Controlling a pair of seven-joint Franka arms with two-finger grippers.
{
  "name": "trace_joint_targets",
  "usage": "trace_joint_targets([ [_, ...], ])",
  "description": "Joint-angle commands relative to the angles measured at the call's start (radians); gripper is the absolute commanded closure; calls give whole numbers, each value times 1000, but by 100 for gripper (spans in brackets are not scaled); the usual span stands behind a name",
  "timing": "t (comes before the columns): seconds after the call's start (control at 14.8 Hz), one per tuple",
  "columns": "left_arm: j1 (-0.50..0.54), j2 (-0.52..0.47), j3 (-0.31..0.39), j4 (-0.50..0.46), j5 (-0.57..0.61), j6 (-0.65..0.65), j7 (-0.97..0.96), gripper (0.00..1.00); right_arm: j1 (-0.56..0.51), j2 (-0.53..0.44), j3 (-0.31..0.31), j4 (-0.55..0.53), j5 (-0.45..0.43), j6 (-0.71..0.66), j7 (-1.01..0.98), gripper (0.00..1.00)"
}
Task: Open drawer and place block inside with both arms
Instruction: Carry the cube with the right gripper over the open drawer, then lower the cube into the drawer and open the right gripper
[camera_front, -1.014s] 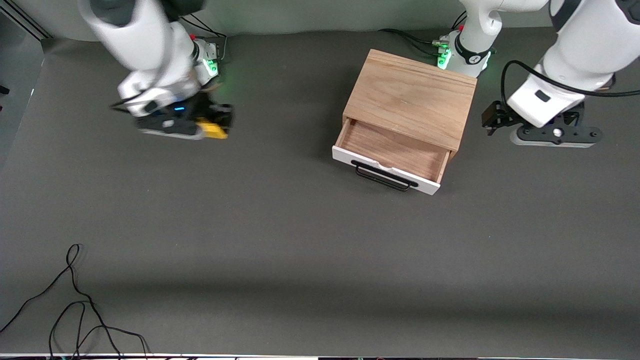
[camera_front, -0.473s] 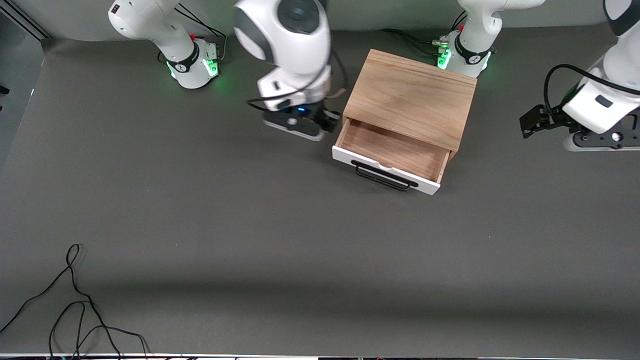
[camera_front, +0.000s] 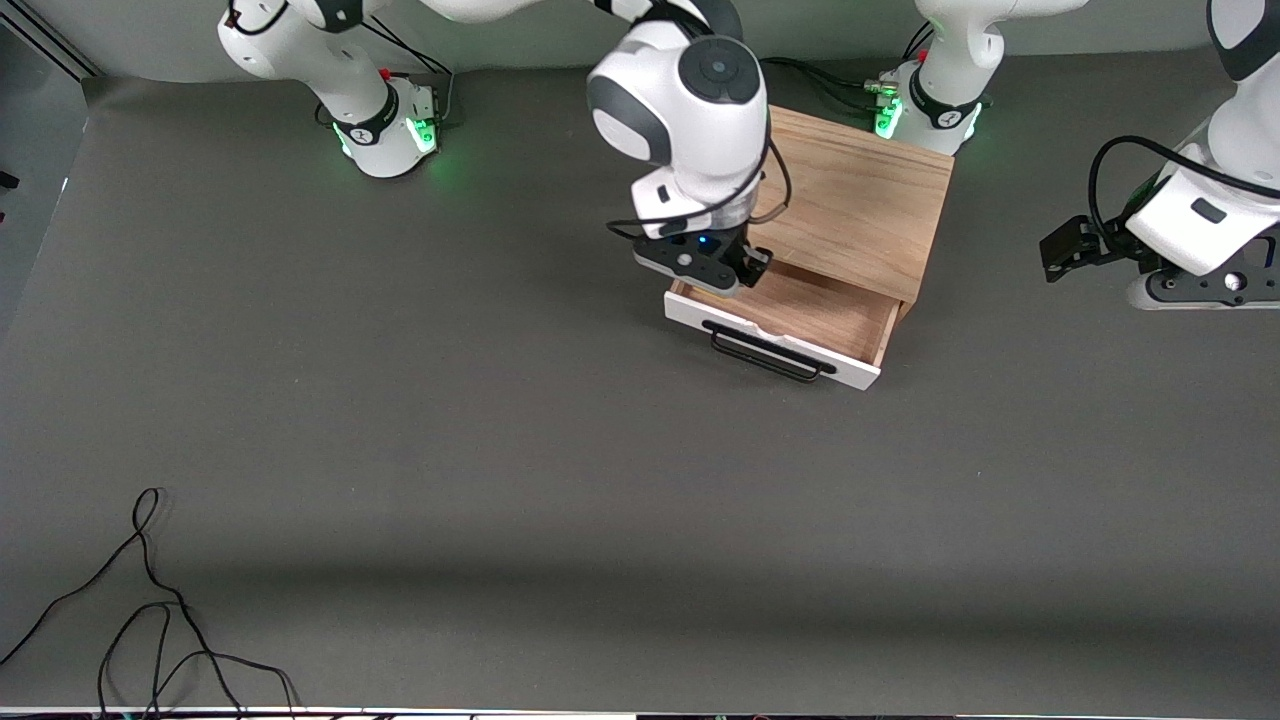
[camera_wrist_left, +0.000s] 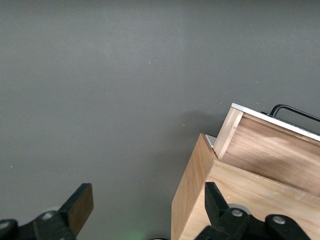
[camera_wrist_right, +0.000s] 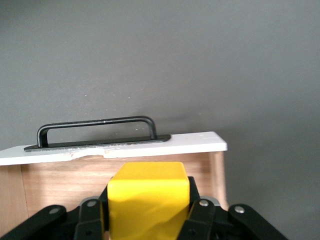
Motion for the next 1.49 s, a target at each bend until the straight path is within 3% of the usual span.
trace_joint_targets([
  [0.0,24,20,-13,30,11,-20,2,1,7,63,-1,56,7,16,30,65],
  [0.47,35,12,6,102,-2,-76,40,1,31,103,1,45,7,27,33,65],
  [1.22,3,12,1,98,18,-99,192,1,31,155,2,42,12,53,29,64],
  [1.28,4,12,1,98,14,-99,189,1,31,157,2,42,12,53,29,60],
  [1.35,7,10,6,98,6,-99,187,1,31,155,4,42,12,53,30,42],
  [1.42,1,6,9,90,8,-90,187,1,31,155,4,42,12,53,32,7],
])
